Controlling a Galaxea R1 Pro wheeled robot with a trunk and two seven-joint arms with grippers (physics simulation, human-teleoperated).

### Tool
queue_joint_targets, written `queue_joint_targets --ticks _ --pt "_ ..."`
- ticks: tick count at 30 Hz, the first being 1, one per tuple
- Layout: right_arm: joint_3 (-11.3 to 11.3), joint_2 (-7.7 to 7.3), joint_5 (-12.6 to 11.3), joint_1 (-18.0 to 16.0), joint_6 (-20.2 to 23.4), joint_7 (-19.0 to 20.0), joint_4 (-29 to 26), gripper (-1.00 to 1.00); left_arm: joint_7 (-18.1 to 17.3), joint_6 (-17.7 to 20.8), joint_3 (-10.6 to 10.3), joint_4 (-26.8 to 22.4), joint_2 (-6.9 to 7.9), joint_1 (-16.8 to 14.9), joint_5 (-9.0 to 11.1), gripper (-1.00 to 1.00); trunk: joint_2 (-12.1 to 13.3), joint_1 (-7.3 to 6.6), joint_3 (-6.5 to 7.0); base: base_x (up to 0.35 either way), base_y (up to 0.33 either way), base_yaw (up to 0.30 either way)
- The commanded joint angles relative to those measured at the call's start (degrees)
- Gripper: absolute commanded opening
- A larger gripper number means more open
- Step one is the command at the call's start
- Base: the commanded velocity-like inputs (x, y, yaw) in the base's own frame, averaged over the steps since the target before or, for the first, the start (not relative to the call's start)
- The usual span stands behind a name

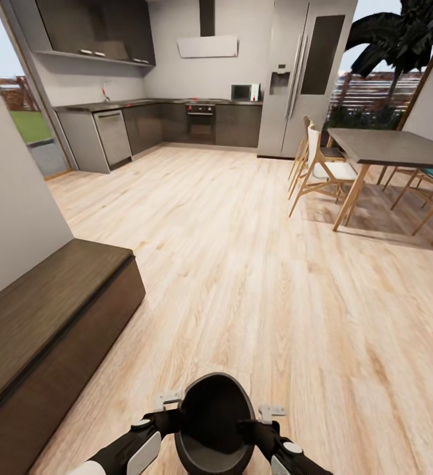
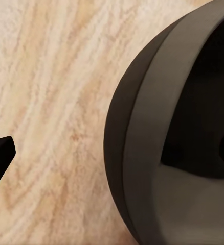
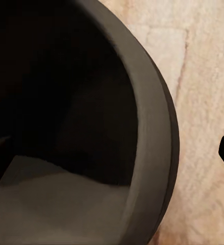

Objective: Place each of the two pumpkins and all three candles from the living room inside a cabinet in the living room (use any cabinet), then make sure every cabinet is closed, and position the cauldron so it is next to a table in the living room.

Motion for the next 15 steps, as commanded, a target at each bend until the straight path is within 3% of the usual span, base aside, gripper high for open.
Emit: queue_joint_targets --ticks 1,15 --pt "0.3 -0.01 -0.6 -0.1 -0.1 0.2 0.1 1.00 0.5 0.1 -0.5 -0.1 0.05 0.0 0.4 1.00 -0.4 0.22 -0.23 0.000 0.000 0.000" --pt "0.3 -0.03 -1.0 -0.1 0.5 0.0 0.2 1.00 0.4 0.1 -0.5 -0.1 0.01 0.0 0.5 1.00 -6.0 3.29 -2.74 0.000 0.000 0.000"
